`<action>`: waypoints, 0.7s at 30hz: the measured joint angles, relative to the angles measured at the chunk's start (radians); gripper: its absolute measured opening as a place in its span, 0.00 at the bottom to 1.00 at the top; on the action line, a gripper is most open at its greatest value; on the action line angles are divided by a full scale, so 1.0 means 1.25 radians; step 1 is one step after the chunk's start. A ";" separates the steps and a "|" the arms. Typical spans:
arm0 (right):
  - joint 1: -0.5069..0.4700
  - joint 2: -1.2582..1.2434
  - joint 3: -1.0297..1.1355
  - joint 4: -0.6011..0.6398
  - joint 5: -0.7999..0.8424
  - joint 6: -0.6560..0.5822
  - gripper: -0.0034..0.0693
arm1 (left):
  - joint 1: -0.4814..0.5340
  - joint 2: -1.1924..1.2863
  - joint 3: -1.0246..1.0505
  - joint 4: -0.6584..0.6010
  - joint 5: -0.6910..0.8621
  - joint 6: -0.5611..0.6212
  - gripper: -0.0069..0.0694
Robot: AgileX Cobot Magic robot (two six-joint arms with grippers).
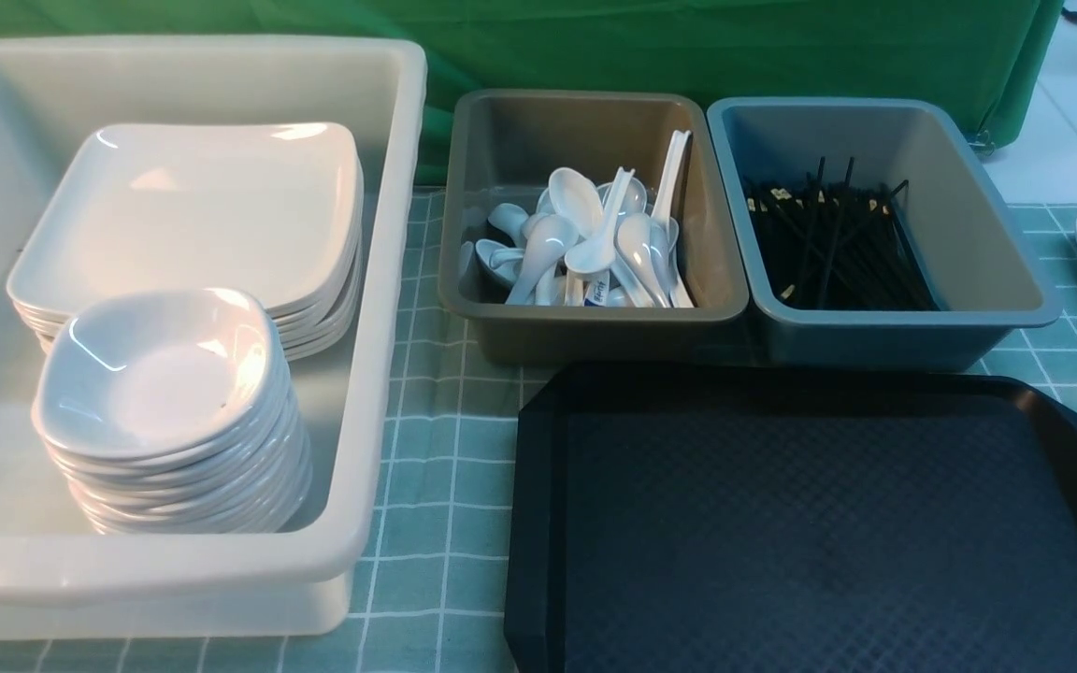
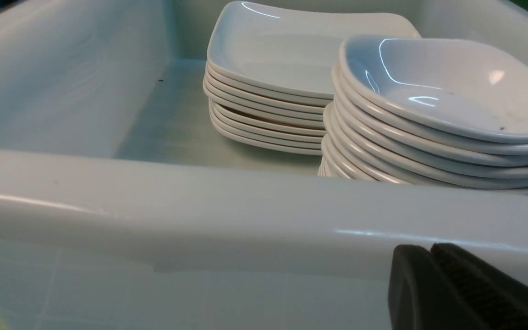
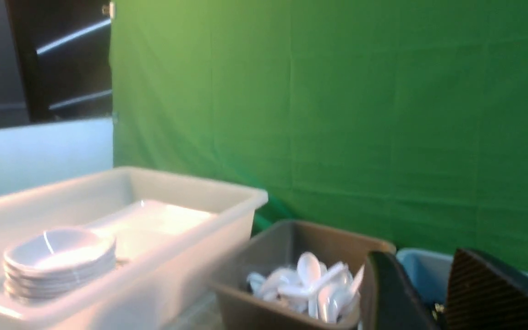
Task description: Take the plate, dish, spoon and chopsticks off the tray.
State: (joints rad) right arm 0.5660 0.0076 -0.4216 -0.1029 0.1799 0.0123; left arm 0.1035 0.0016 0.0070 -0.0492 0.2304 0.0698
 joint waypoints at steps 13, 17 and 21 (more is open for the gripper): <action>-0.436 -0.006 0.335 0.000 0.028 -0.037 0.38 | 0.000 0.000 0.000 0.001 0.000 0.000 0.11; -0.454 -0.006 0.343 0.000 0.054 -0.032 0.38 | 0.000 0.000 0.000 0.001 0.000 0.000 0.11; -0.454 -0.006 0.343 0.000 0.054 -0.018 0.38 | 0.000 0.000 0.000 0.001 0.000 0.000 0.11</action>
State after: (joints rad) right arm -0.0010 0.0000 0.0070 -0.1034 0.2474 -0.0101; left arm 0.1035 0.0016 0.0070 -0.0484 0.2302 0.0698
